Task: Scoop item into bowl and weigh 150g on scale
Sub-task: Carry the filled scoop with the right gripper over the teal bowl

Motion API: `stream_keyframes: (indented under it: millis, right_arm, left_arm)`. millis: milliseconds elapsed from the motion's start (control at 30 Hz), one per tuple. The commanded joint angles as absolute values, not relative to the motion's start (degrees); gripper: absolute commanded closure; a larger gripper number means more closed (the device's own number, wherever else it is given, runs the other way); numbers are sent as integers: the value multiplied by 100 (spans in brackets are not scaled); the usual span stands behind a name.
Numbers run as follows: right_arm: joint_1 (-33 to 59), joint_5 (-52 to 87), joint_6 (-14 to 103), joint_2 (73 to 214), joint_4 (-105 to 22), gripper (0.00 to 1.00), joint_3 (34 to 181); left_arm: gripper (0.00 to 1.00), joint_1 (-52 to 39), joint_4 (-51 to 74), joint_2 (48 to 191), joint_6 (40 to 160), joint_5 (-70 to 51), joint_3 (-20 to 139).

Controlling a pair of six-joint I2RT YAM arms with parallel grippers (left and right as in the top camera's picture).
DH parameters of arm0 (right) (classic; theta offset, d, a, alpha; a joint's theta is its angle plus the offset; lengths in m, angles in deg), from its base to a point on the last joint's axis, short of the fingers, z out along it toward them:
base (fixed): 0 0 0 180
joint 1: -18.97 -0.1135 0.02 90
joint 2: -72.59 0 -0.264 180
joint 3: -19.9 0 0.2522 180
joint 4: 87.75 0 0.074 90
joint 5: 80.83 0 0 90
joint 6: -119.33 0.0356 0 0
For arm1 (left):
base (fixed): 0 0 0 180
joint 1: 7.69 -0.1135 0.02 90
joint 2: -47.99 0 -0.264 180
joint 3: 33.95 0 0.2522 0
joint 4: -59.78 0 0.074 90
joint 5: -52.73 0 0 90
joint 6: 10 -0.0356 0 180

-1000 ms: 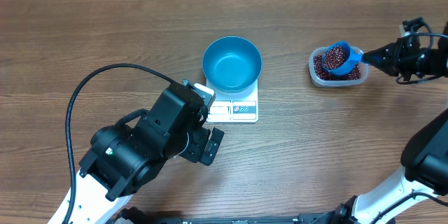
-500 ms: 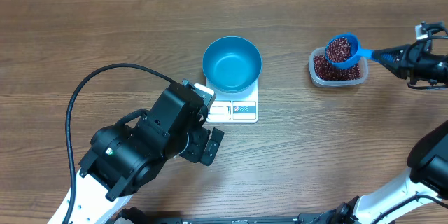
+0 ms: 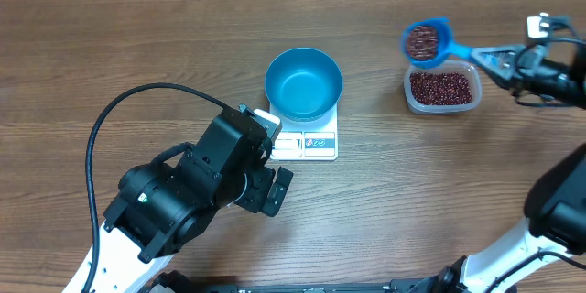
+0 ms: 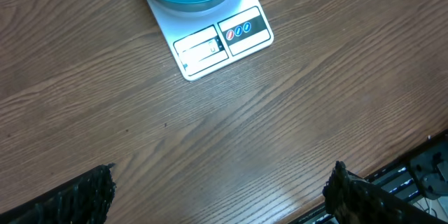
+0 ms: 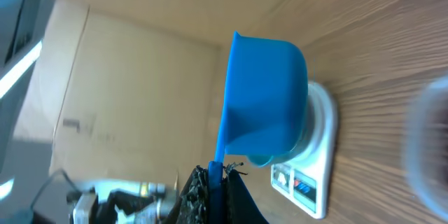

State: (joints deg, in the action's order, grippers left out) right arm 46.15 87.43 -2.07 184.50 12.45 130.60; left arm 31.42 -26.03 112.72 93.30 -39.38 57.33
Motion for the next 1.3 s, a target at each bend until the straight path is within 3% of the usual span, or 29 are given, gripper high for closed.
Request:
stream_keyframes:
  millis: [0, 200, 533, 833, 1267]
  right_arm:
    - [3850, 9054, -419, 18380, 1116, 96, 13154]
    - [2774, 8118, -167, 18380, 746, 96, 13572]
    - [1614, 5928, 2047, 18380, -829, 96, 13961]
    - [634, 4398, 2259, 18354, -1076, 96, 13967]
    - [-72, 2781, 2397, 17952, -1175, 96, 14064]
  left_arm:
    - [1, 3134, -2598, 11248, 9240, -3919, 5805]
    - [0, 3134, -2598, 11248, 9240, -3919, 5805]
    - [1, 3134, -2598, 11248, 9240, -3916, 5805]
    - [1, 3134, -2598, 11248, 9240, -3919, 5805]
    - [1, 3134, -2598, 11248, 9240, -3916, 5805]
